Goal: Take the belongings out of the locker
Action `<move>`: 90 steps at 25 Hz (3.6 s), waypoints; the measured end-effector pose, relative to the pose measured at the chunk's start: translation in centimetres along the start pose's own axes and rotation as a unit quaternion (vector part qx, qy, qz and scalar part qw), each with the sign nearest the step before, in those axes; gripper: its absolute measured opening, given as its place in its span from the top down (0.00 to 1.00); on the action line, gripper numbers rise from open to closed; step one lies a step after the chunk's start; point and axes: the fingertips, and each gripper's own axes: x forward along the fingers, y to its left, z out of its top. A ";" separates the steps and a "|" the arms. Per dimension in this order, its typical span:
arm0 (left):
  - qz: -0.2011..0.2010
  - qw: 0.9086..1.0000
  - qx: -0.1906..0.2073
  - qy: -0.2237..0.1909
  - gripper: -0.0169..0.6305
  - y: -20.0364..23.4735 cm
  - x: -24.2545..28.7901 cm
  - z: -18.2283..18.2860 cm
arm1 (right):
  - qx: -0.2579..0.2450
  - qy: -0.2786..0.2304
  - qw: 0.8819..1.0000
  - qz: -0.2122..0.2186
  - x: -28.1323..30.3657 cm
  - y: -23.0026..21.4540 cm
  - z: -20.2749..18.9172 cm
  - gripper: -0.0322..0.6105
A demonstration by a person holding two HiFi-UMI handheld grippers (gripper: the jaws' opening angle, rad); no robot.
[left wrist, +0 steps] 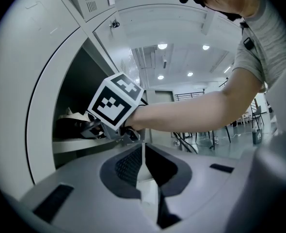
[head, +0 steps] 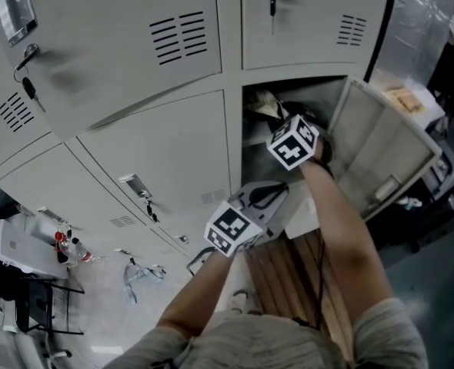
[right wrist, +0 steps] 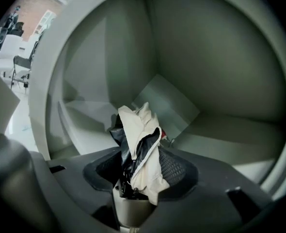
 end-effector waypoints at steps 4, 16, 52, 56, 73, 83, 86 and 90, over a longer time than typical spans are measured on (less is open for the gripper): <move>0.007 1.000 -0.001 -0.001 0.97 0.2 -0.1 0.1 | 0.045 -0.030 0.998 -0.013 -1.8 -0.3 -0.4 0.64; 0.012 1.000 -0.001 0.003 0.97 -0.9 -0.4 0.2 | 0.199 -0.129 0.971 -0.008 -7.9 0.6 -2.9 0.64; 0.019 0.999 -0.038 -0.022 0.97 -7.9 -3.6 2.5 | 0.456 -0.318 0.820 0.137 -28.4 9.7 -10.4 0.64; 0.017 0.998 -0.047 -0.035 0.97 -9.3 -3.8 3.2 | 0.467 -0.315 0.814 0.144 -29.7 10.4 -11.7 0.64; -0.004 0.998 -0.052 -0.022 0.97 -13.8 -4.1 2.8 | 0.452 -0.333 0.813 0.152 -33.7 12.3 -14.7 0.64; 0.008 0.998 -0.053 -0.022 0.97 -14.5 -5.2 2.6 | 0.458 -0.328 0.810 0.163 -34.6 13.3 -15.3 0.64; 0.014 0.998 -0.055 -0.022 0.97 -14.6 -5.7 2.4 | 0.454 -0.328 0.811 0.171 -34.7 13.9 -14.9 0.64; 0.016 0.998 -0.056 -0.020 0.97 -14.9 -6.2 2.3 | 0.450 -0.328 0.810 0.183 -34.9 14.7 -14.7 0.64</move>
